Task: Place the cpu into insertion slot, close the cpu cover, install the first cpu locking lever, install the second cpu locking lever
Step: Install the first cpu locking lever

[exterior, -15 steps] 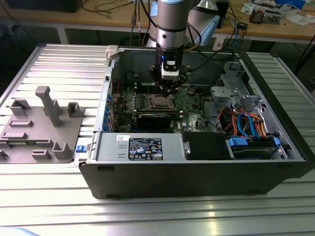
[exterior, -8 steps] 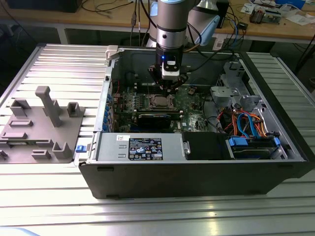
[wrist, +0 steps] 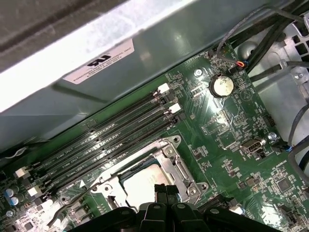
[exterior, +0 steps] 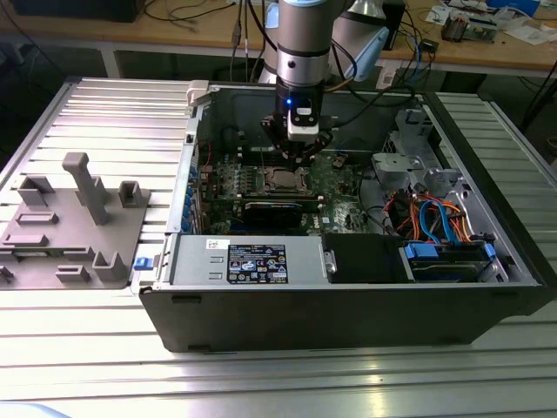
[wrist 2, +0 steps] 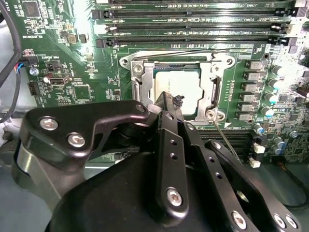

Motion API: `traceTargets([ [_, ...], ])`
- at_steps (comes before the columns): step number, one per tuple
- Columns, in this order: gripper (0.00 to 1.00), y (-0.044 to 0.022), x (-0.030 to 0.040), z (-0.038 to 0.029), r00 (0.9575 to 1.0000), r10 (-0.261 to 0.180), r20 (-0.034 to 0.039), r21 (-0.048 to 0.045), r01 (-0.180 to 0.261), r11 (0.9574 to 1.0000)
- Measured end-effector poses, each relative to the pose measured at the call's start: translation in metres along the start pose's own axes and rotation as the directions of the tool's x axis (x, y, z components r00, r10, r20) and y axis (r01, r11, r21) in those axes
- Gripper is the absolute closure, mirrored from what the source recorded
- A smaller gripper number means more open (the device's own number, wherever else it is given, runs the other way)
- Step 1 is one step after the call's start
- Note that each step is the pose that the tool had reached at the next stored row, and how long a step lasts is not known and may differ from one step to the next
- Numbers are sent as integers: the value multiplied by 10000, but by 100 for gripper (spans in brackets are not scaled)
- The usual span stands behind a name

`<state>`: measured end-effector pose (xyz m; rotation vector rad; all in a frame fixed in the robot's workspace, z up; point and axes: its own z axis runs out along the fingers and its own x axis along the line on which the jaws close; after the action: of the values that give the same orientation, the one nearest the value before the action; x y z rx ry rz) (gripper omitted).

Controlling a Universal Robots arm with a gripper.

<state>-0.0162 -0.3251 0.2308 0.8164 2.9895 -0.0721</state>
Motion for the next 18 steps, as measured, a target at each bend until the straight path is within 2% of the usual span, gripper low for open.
traceTargets([
  [2,89,0,0,0,9999,-75,-86,39,76,10000],
  [3,89,0,0,0,9999,-87,-105,42,87,10000],
  [4,89,1,0,1,9999,-93,-136,2,93,10000],
  [5,89,1,0,1,9998,-93,-182,-74,92,9999],
  [6,89,0,0,0,9996,-92,-255,-198,87,9998],
  [8,89,0,0,0,9993,-91,-361,-380,77,9992],
  [11,89,0,1,1,9992,-114,-378,-412,99,9991],
  [18,89,0,0,0,9990,-271,-358,-395,256,9989],
])
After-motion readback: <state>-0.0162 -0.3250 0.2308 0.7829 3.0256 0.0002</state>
